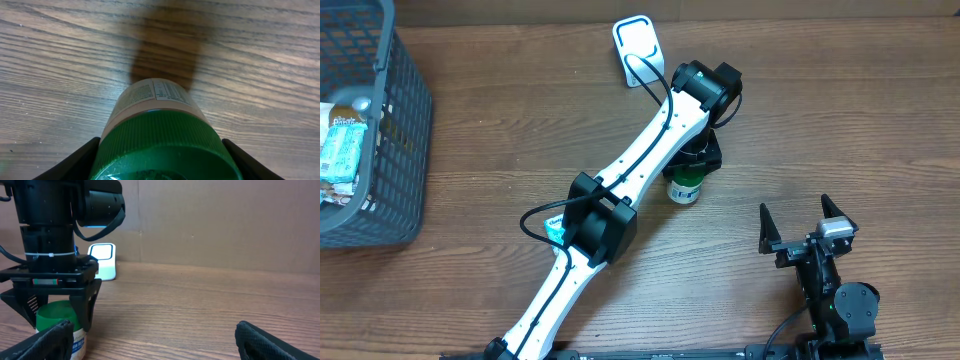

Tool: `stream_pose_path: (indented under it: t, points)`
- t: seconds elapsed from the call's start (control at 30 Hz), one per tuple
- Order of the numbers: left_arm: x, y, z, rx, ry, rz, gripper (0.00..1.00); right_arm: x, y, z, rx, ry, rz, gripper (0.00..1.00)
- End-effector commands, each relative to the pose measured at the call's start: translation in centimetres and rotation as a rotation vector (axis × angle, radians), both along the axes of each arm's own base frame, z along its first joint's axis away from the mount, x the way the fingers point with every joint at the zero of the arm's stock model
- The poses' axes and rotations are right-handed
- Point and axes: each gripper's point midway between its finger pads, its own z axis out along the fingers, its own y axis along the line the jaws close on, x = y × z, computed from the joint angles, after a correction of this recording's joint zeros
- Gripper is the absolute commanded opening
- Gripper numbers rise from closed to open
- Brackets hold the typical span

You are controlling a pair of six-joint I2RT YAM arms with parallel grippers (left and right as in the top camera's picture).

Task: Scan the item barcode
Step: 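Carry the jar out of the basket and set it on the table, then open the left gripper, release the jar, and lift away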

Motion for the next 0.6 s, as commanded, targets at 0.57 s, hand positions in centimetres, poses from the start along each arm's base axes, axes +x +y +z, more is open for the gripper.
stream_pose_path:
  t: [0.57]
  points:
    - [0.5, 0.0, 0.4, -0.060, 0.004, -0.129, 0.85, 0.0, -0.1, -0.3, -0.001, 0.001, -0.002, 1.00]
